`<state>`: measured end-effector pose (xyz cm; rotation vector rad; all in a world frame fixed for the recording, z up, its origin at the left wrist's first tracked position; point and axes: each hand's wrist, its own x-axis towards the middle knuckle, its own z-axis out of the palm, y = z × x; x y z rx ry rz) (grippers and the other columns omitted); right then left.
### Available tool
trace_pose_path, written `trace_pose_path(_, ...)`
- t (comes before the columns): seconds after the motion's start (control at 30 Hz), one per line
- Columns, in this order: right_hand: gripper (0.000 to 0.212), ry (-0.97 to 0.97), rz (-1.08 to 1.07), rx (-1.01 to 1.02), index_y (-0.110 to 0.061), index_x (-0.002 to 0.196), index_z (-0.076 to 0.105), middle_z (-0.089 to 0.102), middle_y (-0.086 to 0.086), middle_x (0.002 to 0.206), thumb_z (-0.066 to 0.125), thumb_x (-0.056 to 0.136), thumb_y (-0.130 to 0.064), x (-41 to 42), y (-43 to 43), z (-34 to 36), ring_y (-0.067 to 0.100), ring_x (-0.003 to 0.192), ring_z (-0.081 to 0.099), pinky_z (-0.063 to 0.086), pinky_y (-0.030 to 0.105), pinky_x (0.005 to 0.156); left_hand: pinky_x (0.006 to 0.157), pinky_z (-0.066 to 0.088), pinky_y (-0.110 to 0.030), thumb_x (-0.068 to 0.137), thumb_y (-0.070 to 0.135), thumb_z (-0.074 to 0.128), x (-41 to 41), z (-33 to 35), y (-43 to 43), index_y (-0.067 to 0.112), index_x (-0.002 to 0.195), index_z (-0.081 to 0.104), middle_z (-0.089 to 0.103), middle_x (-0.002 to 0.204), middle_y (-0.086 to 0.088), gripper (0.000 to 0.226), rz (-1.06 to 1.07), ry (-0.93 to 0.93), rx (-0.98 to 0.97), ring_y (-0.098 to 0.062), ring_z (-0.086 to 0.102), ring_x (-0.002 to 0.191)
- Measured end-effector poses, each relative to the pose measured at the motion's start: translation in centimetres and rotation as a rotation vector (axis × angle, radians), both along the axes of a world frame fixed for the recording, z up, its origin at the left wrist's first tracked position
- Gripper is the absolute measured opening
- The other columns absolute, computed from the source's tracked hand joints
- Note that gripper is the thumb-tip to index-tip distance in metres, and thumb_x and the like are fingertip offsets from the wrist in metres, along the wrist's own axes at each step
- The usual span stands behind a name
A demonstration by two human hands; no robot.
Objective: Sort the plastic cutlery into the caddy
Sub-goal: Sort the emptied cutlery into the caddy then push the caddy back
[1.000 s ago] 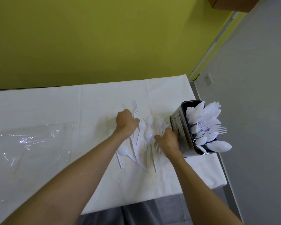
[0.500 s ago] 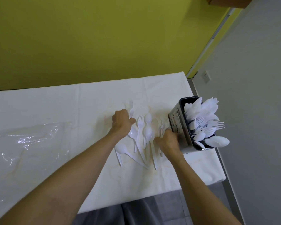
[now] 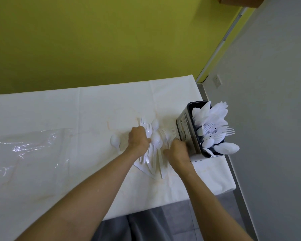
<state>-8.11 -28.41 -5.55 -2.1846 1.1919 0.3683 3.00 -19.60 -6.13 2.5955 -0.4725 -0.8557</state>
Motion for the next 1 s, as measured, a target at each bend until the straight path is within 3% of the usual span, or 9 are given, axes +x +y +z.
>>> trace_pose_path(0.1, 0.015, -0.007, 0.011, -0.056, -0.003, 0.101, 0.059, 0.062, 0.008, 0.095, 0.057, 0.092, -0.015, 0.3, 0.1, 0.1, 0.024, 0.085, 0.064, 0.051, 0.028, 0.068, 0.059, 0.039, -0.028, 0.084, 0.016, 0.067, -0.1, 0.2, -0.3, 0.013, 0.063, 0.035, 0.045, 0.069, -0.003, 0.039, 0.007, 0.006, 0.051, -0.030, 0.061, 0.084)
trace_pose_path(0.23, 0.016, -0.078, -0.082, 0.001, -0.004, 0.109, 0.059, 0.066, 0.008, 0.109, 0.048, 0.097, -0.009, 0.9, 0.2, 1.0, 0.019, 0.098, 0.067, 0.047, 0.022, 0.070, 0.061, 0.041, -0.028, 0.084, 0.012, 0.067, -0.4, 0.3, -0.7, 0.009, 0.079, 0.052, 0.064, 0.096, -0.012, 0.016, -0.008, -0.012, 0.087, -0.029, 0.064, 0.090)
trace_pose_path(0.4, 0.015, 0.041, 0.092, -0.089, 0.002, 0.102, 0.061, 0.064, 0.016, 0.103, 0.052, 0.092, -0.005, 0.3, -0.3, 0.0, 0.032, 0.095, 0.064, 0.050, 0.030, 0.073, 0.061, 0.041, -0.029, 0.084, 0.017, 0.068, -0.7, 0.4, -0.4, 0.005, 0.087, 0.057, 0.063, 0.099, -0.015, 0.016, 0.023, 0.009, 0.063, -0.030, 0.064, 0.091)
trace_pose_path(0.5, 0.011, 0.071, 0.089, -0.114, 0.000, 0.095, 0.063, 0.069, 0.015, 0.093, 0.057, 0.087, -0.004, 0.2, -0.4, -0.2, 0.029, 0.082, 0.069, 0.060, 0.035, 0.073, 0.061, 0.040, -0.030, 0.085, 0.023, 0.069, -0.6, 0.3, 0.1, 0.009, 0.073, 0.045, 0.058, 0.088, -0.010, 0.030, 0.053, 0.032, 0.034, -0.030, 0.060, 0.083)
trace_pose_path(0.57, 0.008, 0.091, 0.122, -0.148, -0.001, 0.092, 0.063, 0.069, 0.014, 0.089, 0.059, 0.086, -0.005, 0.1, -0.4, -0.2, 0.028, 0.078, 0.069, 0.059, 0.033, 0.070, 0.060, 0.039, -0.030, 0.085, 0.024, 0.068, -0.5, 0.5, 0.5, 0.012, 0.066, 0.037, 0.050, 0.076, -0.004, 0.038, 0.086, 0.045, 0.014, -0.027, 0.054, 0.077)
trace_pose_path(0.67, 0.012, 0.182, 0.183, -0.256, -0.005, 0.101, 0.061, 0.069, 0.008, 0.095, 0.058, 0.091, -0.011, -0.1, -0.3, 0.3, 0.022, 0.085, 0.069, 0.052, 0.026, 0.069, 0.061, 0.038, -0.031, 0.085, 0.024, 0.069, -0.5, 0.8, 1.0, 0.013, 0.063, 0.034, 0.049, 0.075, -0.006, 0.042, 0.109, 0.051, 0.009, -0.030, 0.056, 0.080)
trace_pose_path(0.83, 0.025, 0.238, 0.243, -0.292, -0.003, 0.111, 0.059, 0.069, 0.011, 0.103, 0.062, 0.091, -0.016, 0.4, 0.3, 0.4, 0.022, 0.090, 0.070, 0.054, 0.027, 0.069, 0.064, 0.045, -0.040, 0.081, 0.023, 0.070, -0.1, 1.4, 2.2, 0.000, 0.076, 0.053, 0.062, 0.089, -0.020, 0.029, 0.129, 0.067, -0.060, -0.039, 0.061, 0.091)
trace_pose_path(0.93, 0.033, 0.209, 0.221, -0.285, -0.001, 0.115, 0.057, 0.067, 0.013, 0.107, 0.067, 0.090, -0.021, 1.2, 0.4, 0.4, 0.023, 0.093, 0.070, 0.057, 0.027, 0.072, 0.050, 0.030, -0.028, 0.080, 0.020, 0.068, 0.3, 1.6, 3.0, 0.011, 0.064, 0.037, 0.047, 0.065, -0.005, 0.036, 0.160, 0.086, -0.126, -0.026, 0.049, 0.068)
trace_pose_path(1.0, 0.030, 0.224, 0.239, -0.292, -0.001, 0.115, 0.059, 0.068, 0.012, 0.108, 0.065, 0.092, -0.018, 1.5, 0.3, 0.7, 0.023, 0.095, 0.070, 0.057, 0.027, 0.073, 0.048, 0.026, -0.026, 0.080, 0.017, 0.067, 0.6, 1.9, 3.5, 0.013, 0.062, 0.035, 0.042, 0.063, -0.001, 0.037, 0.188, 0.102, -0.168, -0.020, 0.042, 0.061)
